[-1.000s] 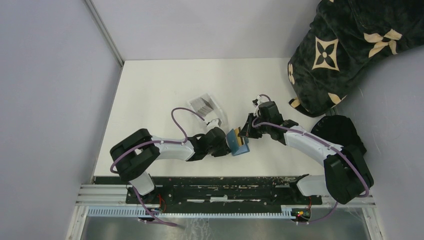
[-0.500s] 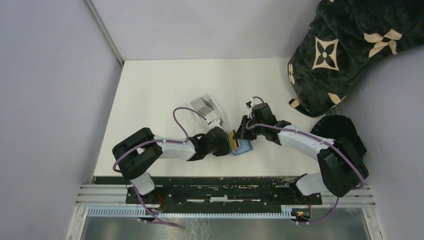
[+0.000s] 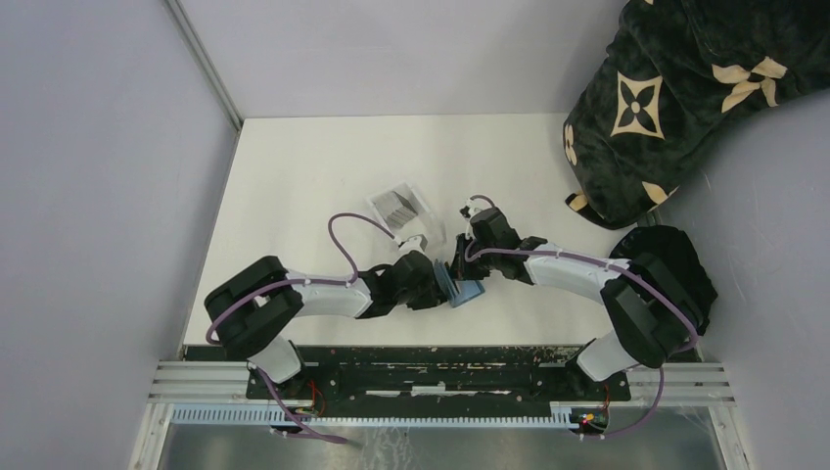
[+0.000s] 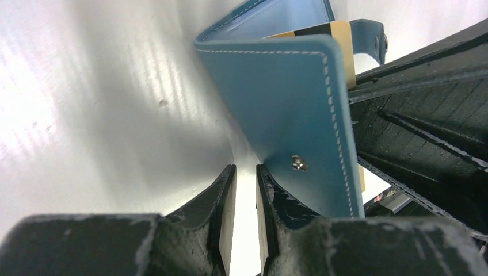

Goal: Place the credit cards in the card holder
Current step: Open the card holder at the center of the board.

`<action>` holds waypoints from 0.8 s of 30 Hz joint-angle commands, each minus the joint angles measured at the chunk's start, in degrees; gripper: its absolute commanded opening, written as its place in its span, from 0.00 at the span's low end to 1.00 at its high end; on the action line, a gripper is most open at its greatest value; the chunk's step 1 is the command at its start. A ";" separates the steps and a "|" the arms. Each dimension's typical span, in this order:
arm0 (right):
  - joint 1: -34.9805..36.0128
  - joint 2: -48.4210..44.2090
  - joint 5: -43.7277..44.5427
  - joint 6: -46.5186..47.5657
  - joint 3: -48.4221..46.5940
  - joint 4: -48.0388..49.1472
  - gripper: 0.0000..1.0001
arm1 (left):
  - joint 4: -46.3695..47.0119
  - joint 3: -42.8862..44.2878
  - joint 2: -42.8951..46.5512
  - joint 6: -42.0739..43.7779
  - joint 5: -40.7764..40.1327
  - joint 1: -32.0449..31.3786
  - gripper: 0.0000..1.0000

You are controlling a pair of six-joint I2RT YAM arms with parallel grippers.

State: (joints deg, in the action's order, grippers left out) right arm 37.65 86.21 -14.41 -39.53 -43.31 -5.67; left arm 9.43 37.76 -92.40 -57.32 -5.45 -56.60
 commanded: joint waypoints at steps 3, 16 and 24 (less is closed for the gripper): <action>5.10 1.59 4.43 3.30 -4.69 -0.12 0.01 | -14.74 -2.68 4.24 0.22 -2.62 0.07 0.30; 12.95 4.61 14.69 8.14 -10.80 -5.96 0.01 | -31.00 -1.01 16.26 -1.71 -10.43 0.10 0.35; 18.01 5.20 23.77 12.08 -15.58 -11.98 0.01 | -32.84 -2.24 16.99 -3.49 -10.26 0.13 0.35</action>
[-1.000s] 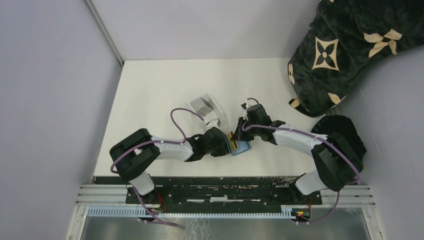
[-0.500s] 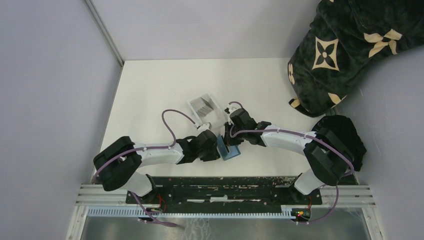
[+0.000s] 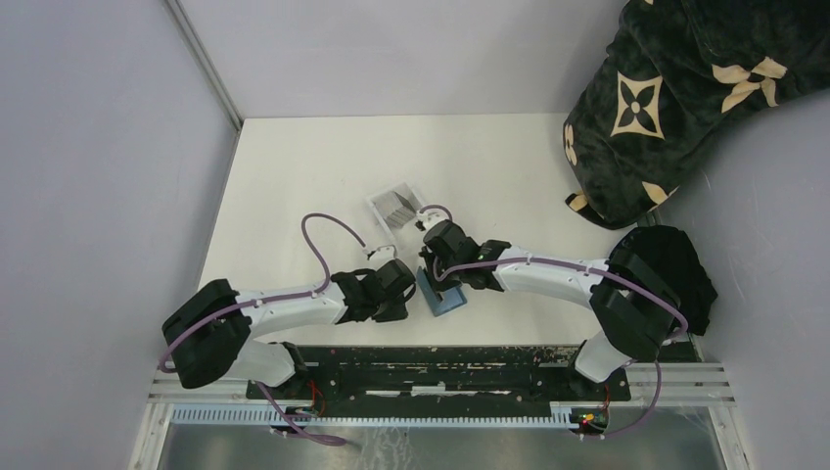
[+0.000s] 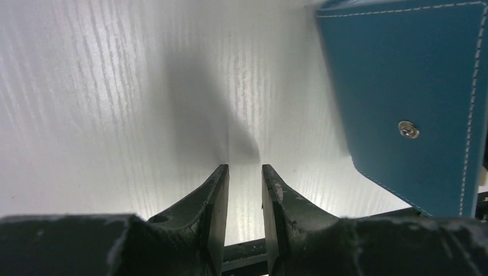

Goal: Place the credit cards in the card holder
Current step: Open the card holder at the center of the board.

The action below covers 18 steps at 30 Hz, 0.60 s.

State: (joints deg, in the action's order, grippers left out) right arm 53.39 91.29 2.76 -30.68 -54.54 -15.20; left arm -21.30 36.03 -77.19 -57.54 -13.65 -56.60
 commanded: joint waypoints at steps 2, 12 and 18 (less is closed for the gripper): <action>3.56 0.52 8.53 3.69 -5.12 -3.39 0.01 | -3.15 0.19 3.11 -3.96 -2.80 0.09 0.35; 10.95 3.73 18.53 3.57 -7.86 -6.47 0.01 | -12.62 5.07 12.12 -10.06 -10.67 0.15 0.35; 15.77 5.53 25.84 2.24 -9.27 -8.48 0.01 | -14.77 3.49 20.36 -17.29 -14.86 0.13 0.35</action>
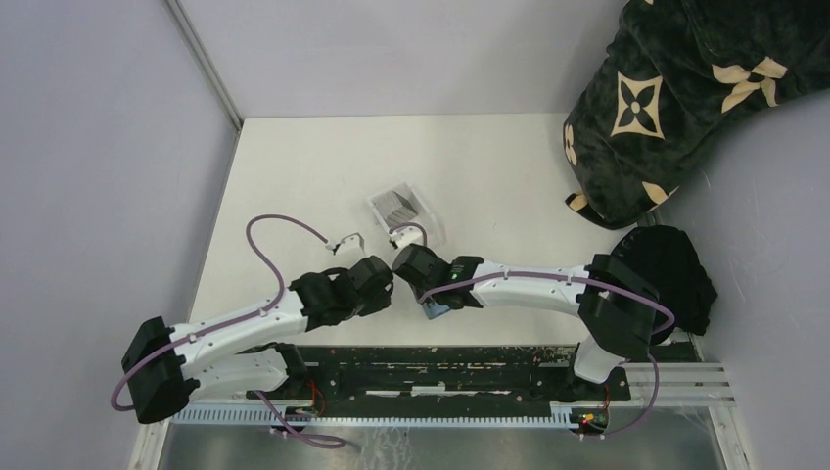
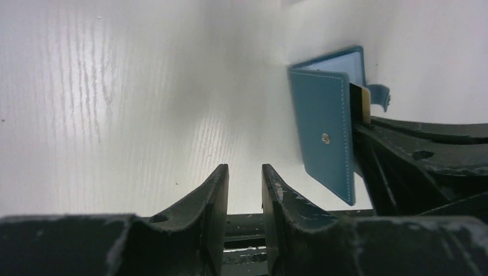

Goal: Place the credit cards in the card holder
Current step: Open the card holder at the center of the board.

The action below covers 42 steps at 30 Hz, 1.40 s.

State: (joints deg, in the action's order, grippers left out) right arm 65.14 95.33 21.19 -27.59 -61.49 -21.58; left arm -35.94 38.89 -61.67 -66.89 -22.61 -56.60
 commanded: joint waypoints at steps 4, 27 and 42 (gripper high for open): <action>6.29 1.99 10.04 -1.02 -2.57 -2.43 0.01 | -1.49 -0.35 9.56 -11.90 -8.40 0.12 0.35; 14.47 -0.05 20.56 -2.65 1.22 0.40 0.01 | 0.71 -5.23 11.60 -15.94 -8.83 1.21 0.28; 11.72 -6.18 15.99 -6.01 2.24 0.14 0.01 | 17.19 -11.54 -1.11 -9.93 3.33 1.12 0.03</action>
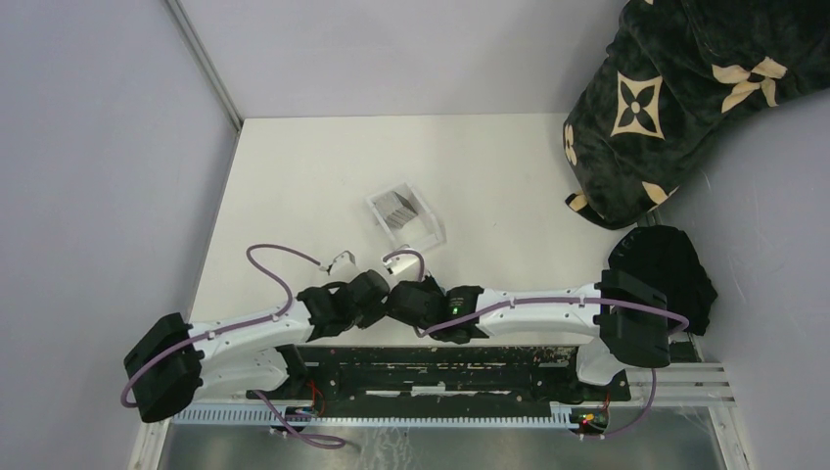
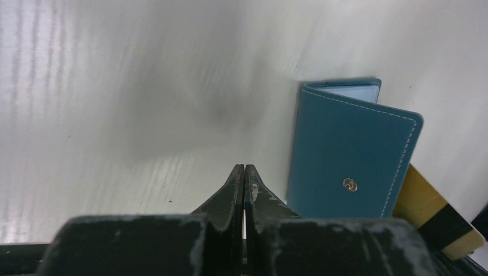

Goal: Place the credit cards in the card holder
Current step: Open the card holder at the center of the board.

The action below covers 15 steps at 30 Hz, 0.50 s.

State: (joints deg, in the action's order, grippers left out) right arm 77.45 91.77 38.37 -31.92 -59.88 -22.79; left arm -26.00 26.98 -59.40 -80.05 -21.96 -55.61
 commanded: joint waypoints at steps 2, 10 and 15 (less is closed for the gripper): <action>-0.91 -2.83 -2.33 -2.16 0.80 1.47 0.01 | 9.25 0.52 -5.89 3.80 3.68 0.14 0.03; -5.29 -5.25 -12.12 -6.34 5.92 6.96 0.01 | 15.31 0.36 -14.20 4.58 5.93 0.18 0.03; -6.56 -7.55 -13.91 -7.29 7.80 8.52 0.01 | 17.86 0.38 -16.22 5.11 6.22 0.23 0.03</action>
State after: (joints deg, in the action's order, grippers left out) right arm 71.53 87.79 27.09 -37.26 -52.60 -18.52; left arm -10.20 27.20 -73.56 -77.80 -16.29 -55.61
